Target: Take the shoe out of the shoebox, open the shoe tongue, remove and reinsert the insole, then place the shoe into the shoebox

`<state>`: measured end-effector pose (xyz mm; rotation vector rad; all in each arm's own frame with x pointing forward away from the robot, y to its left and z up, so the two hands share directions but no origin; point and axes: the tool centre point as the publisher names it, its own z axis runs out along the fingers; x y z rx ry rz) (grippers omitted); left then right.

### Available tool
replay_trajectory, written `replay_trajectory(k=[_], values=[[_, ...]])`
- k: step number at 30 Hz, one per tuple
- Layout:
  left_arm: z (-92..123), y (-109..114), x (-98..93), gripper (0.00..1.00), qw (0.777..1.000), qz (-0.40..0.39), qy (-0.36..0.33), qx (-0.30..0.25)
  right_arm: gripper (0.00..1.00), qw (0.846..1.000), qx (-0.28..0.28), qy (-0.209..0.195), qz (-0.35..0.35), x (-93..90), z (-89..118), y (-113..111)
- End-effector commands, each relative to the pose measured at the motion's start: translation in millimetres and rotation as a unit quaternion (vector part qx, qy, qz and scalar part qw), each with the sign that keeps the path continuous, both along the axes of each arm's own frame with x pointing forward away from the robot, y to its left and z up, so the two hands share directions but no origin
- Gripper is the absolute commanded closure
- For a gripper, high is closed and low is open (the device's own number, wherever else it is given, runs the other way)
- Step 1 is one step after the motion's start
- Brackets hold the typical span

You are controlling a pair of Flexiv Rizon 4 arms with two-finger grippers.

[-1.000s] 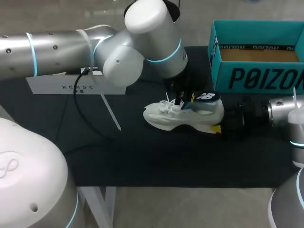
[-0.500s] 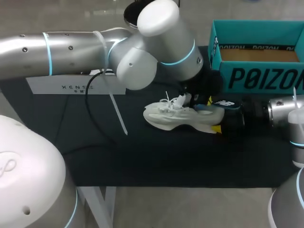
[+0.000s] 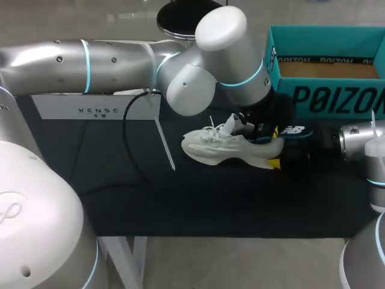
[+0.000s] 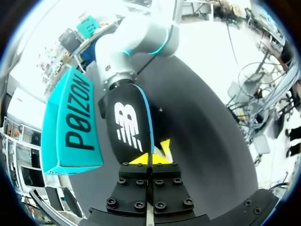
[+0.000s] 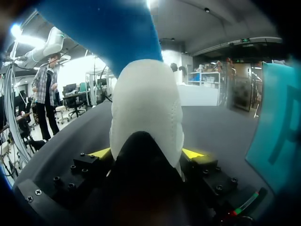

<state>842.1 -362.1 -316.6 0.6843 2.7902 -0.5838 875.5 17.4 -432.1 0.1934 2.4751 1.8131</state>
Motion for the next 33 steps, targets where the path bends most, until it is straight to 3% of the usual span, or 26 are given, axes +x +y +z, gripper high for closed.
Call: replay_trajectory(k=[1,5,6,7,9,11,23,25,26,33], values=[[-4.7,0.7,4.0,1.0,1.0,0.006,0.006,0.004,1.0,1.0,-0.001,0.0,0.0,1.3,-3.7,1.7],[-5.7,2.3,4.8,1.0,1.0,0.011,0.007,0.01,1.0,1.0,-0.001,0.0,0.0,1.3,-3.7,1.7],[-5.4,2.7,4.9,0.86,1.0,0.011,0.006,0.011,1.0,1.0,-0.001,0.0,0.0,1.3,-3.7,1.7],[-4.9,3.2,4.9,0.84,1.0,0.012,0.005,0.011,1.0,1.0,-0.001,0.0,0.0,1.3,-3.7,1.7],[-4.0,4.1,4.9,0.88,1.0,0.014,0.0,0.013,1.0,1.0,-0.001,0.0,0.0,1.3,-3.7,1.7],[-3.3,5.1,4.7,1.0,1.0,0.015,-0.001,0.012,1.0,1.0,-0.001,0.0,0.0,1.3,-3.7,1.7],[3.1,18.5,8.8,1.0,0.999,0.031,-0.011,0.002,1.0,1.0,-0.001,0.0,0.0,1.3,-3.7,1.7],[0.6,20.6,8.1,0.77,0.999,0.03,-0.009,-0.005,1.0,1.0,-0.001,0.0,0.0,1.3,-3.7,1.7],[-0.4,21.4,8.0,0.73,0.999,0.031,-0.008,-0.005,1.0,1.0,-0.001,0.0,0.0,1.3,-3.7,1.7],[-5.8,23.2,7.5,0.67,0.999,0.042,-0.011,-0.008,1.0,1.0,-0.001,0.0,0.0,1.3,-3.7,1.7]])
